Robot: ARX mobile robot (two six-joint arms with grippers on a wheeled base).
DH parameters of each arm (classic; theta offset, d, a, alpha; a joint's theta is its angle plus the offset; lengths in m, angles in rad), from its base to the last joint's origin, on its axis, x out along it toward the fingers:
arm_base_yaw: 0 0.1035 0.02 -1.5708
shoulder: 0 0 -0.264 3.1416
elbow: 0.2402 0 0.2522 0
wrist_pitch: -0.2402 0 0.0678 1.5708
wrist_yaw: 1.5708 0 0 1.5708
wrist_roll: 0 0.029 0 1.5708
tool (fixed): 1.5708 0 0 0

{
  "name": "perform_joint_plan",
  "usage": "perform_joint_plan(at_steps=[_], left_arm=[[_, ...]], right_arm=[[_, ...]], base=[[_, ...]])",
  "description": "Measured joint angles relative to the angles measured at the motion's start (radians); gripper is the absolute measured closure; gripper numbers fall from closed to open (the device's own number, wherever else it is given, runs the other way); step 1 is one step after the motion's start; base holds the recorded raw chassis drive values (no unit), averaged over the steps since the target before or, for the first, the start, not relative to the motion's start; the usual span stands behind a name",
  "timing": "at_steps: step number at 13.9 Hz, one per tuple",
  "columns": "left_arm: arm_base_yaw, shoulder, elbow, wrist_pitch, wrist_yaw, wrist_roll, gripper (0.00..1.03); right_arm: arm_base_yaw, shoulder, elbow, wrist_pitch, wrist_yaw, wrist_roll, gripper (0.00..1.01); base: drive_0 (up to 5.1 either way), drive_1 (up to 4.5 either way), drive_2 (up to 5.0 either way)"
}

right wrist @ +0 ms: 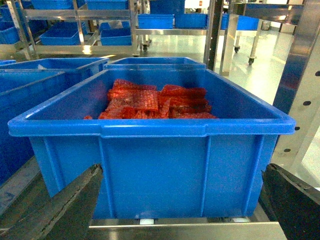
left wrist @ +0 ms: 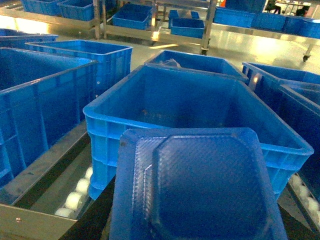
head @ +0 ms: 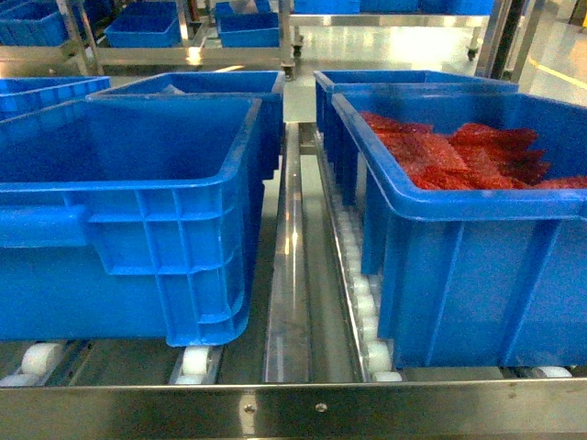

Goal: Pick blue part to blue bin on bottom shelf

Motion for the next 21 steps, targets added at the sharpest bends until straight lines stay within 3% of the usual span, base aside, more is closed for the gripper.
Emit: perform_joint_plan(at_steps=[7,21], left_arm=[[0.0,-0.002,0.0,0.003,0.0,0.0,0.6],[0.0,0.002,0.0,0.002,0.0,0.0,0.6]], right_arm=[[0.0,0.0,0.0,0.003,0.0,0.0,0.03],[0.0,0.0,0.0,0.0,0.0,0.0,0.03]], base=[[0.0,4.1,-4.1],[0.0,0.0,0.0]])
